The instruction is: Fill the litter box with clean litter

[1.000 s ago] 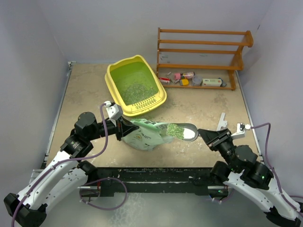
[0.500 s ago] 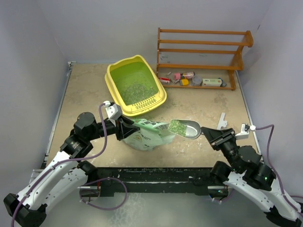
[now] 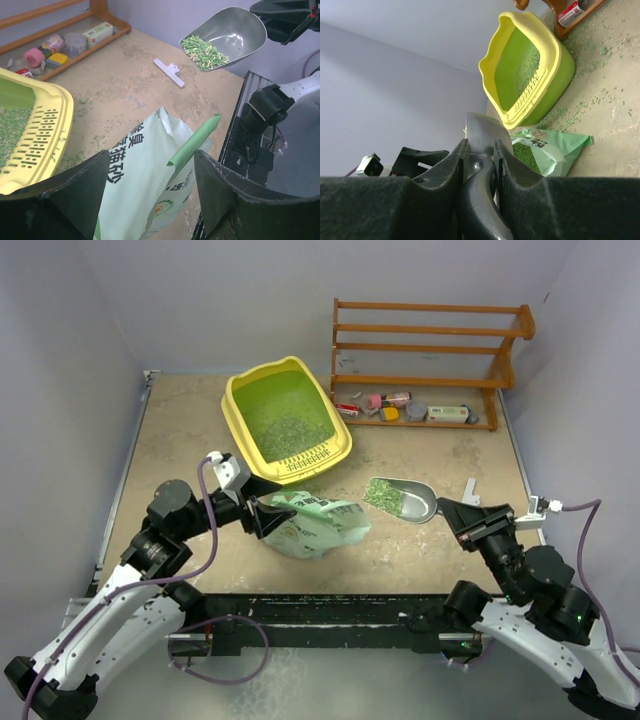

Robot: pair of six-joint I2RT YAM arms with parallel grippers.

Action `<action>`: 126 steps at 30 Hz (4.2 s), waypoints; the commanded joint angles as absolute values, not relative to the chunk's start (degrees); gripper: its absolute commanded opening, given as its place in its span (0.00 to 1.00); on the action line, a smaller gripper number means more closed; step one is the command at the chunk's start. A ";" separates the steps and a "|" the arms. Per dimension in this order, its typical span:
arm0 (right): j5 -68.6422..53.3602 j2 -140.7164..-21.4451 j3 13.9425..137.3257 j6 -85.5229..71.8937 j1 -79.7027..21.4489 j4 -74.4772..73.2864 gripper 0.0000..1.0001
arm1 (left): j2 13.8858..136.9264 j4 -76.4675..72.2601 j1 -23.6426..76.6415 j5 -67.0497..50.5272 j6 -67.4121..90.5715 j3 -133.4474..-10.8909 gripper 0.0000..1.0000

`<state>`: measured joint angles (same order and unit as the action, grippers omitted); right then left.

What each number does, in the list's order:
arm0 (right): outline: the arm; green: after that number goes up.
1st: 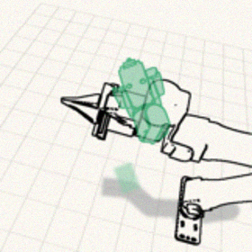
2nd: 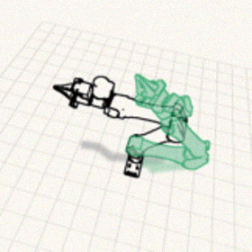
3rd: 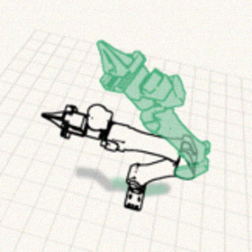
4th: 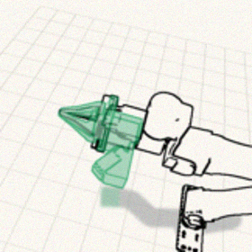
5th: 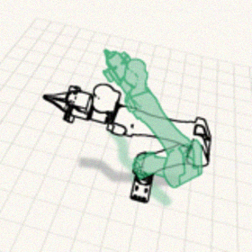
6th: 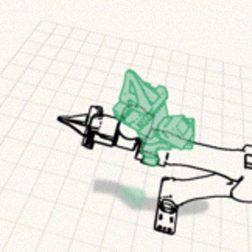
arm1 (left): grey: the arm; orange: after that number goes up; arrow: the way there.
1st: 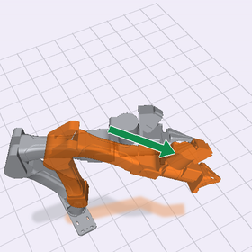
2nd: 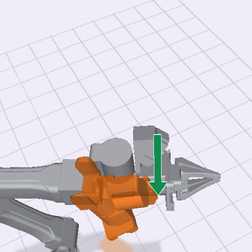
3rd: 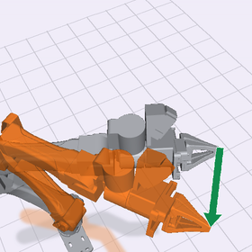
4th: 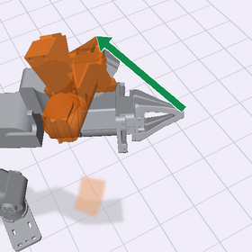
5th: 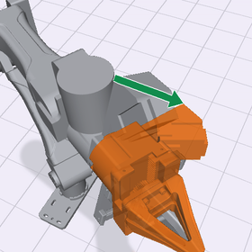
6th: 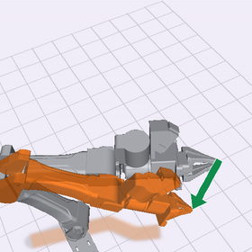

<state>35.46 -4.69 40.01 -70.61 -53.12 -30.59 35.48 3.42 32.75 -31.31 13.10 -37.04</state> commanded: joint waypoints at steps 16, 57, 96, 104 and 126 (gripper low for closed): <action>38.66 -24.82 52.28 -63.42 -53.53 -11.42 0.00 | 36.35 4.25 32.61 -13.22 6.14 -44.85 0.72; -6.49 -95.25 105.27 -53.24 -26.89 -6.33 0.00 | 29.67 12.39 32.52 3.75 1.67 -43.58 0.72; 5.05 -121.55 139.91 1.83 -31.74 -20.28 0.00 | 29.97 12.50 32.50 2.64 1.24 -43.18 0.73; 7.67 -109.78 129.25 0.32 -32.69 -18.27 0.00 | 29.28 11.83 32.45 0.50 0.68 -42.88 0.74; 2.61 -54.30 80.80 -26.04 -32.78 -36.77 0.00 | 27.87 20.68 32.50 -31.97 -3.16 -46.46 0.82</action>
